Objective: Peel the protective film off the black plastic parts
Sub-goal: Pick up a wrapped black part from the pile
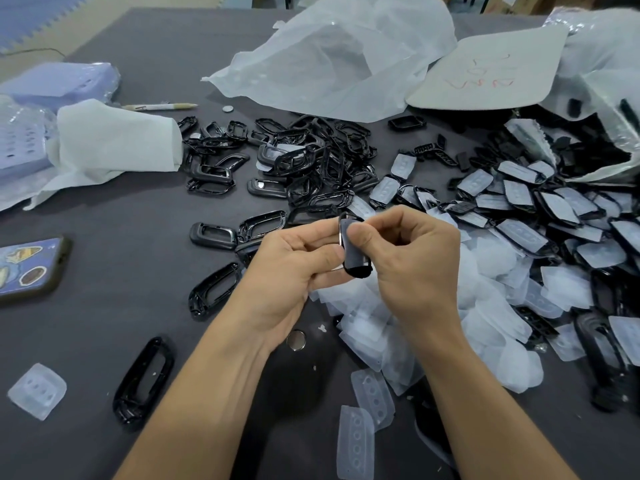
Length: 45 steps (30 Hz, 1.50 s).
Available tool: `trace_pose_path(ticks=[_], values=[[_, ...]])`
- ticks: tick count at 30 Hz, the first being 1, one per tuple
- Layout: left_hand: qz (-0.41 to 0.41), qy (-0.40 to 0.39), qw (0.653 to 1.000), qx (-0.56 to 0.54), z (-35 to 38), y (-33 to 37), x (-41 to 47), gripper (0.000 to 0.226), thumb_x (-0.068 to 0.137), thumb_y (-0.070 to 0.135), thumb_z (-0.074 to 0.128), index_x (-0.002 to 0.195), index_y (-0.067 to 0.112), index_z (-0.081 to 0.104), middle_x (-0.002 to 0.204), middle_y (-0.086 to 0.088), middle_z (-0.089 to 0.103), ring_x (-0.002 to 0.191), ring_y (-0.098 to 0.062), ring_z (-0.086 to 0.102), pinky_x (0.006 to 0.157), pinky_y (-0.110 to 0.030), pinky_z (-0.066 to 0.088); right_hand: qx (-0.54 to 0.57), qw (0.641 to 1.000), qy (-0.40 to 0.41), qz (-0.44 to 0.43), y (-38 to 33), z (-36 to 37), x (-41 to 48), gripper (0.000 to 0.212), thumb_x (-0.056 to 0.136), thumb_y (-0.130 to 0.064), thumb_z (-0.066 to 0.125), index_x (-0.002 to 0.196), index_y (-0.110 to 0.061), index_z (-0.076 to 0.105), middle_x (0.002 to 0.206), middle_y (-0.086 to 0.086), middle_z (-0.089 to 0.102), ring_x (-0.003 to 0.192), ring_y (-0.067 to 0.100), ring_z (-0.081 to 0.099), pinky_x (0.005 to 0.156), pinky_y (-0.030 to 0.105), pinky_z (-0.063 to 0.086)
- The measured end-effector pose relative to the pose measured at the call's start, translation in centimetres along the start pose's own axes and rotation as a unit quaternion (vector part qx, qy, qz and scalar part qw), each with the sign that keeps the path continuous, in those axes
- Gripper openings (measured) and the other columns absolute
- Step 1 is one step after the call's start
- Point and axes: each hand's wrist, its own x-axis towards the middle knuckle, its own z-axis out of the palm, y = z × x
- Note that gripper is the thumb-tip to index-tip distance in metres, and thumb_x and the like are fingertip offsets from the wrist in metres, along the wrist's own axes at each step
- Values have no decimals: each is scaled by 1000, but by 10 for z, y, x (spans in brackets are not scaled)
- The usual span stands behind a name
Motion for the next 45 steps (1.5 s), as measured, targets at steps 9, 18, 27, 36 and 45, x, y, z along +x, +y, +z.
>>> trace_pose_path(ticks=[9,18,27,36,45], values=[[-7,20,1000,-18,-1,-3,0,28,87,2,68,114,0,75,88,-17,74,77,-28,62,73,-35,59,-39,999,2,13,-1,3,0,18,80,-23,86,70,-19,72,60,4,71,56,28,69,52,42,56],[8,82,997,-15,3,-4,3,31,89,-17,62,109,3,76,103,-20,78,85,-24,76,67,-33,63,-43,998,-45,9,-5,-1,2,24,85,-25,78,69,-15,62,61,-1,59,58,10,51,57,32,46],[53,92,994,34,6,-5,2,34,90,-14,65,102,14,80,97,-10,81,85,-16,78,64,-22,58,-79,995,-67,11,-3,-1,3,17,86,-16,78,73,-24,70,64,-3,68,60,13,63,61,37,57],[119,200,966,112,7,-2,7,23,84,2,78,89,24,83,65,-6,74,55,-14,58,56,-28,55,-85,995,-54,12,-3,0,3,18,82,-11,81,73,-23,72,64,-5,70,59,9,63,60,29,56],[130,249,950,135,11,-2,10,28,80,-2,81,81,26,83,69,-3,78,59,-12,69,59,-27,58,-96,992,-80,8,-4,0,2,19,82,-10,79,72,-24,71,63,-8,68,59,8,62,59,24,50]])
